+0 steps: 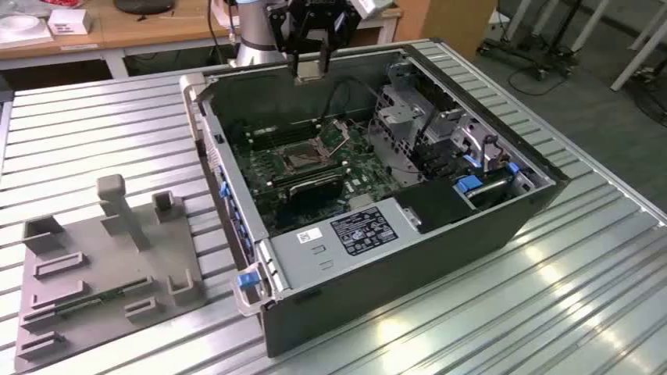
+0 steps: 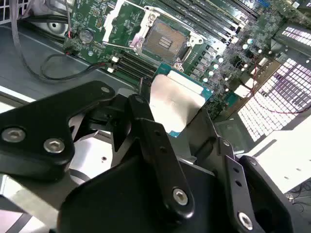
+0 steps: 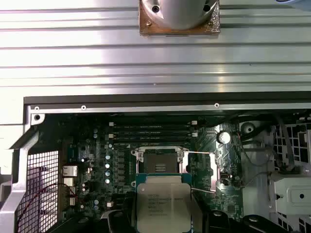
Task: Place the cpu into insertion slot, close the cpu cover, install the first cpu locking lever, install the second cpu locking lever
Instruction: 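Place the cpu into insertion slot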
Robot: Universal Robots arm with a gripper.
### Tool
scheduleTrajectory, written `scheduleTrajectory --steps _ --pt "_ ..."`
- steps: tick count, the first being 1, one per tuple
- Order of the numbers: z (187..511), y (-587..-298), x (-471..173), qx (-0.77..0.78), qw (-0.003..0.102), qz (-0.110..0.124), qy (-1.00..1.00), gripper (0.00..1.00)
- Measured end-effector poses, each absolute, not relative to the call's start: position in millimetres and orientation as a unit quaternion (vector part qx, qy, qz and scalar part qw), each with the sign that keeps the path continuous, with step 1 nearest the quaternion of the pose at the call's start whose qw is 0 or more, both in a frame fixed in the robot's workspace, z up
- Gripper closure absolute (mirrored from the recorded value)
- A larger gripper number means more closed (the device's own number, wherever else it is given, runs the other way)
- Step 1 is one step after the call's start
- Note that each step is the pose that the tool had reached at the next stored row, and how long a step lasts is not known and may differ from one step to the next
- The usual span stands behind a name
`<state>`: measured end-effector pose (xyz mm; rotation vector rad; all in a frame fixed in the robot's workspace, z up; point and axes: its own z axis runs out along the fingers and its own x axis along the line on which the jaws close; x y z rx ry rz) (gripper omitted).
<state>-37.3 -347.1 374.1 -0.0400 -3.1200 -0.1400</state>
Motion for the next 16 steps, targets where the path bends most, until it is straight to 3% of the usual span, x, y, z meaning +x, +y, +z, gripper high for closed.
scheduleTrajectory --steps 16 --pt "371.5 -347.1 -37.3 -0.013 0.009 -0.045 -0.999 0.46"
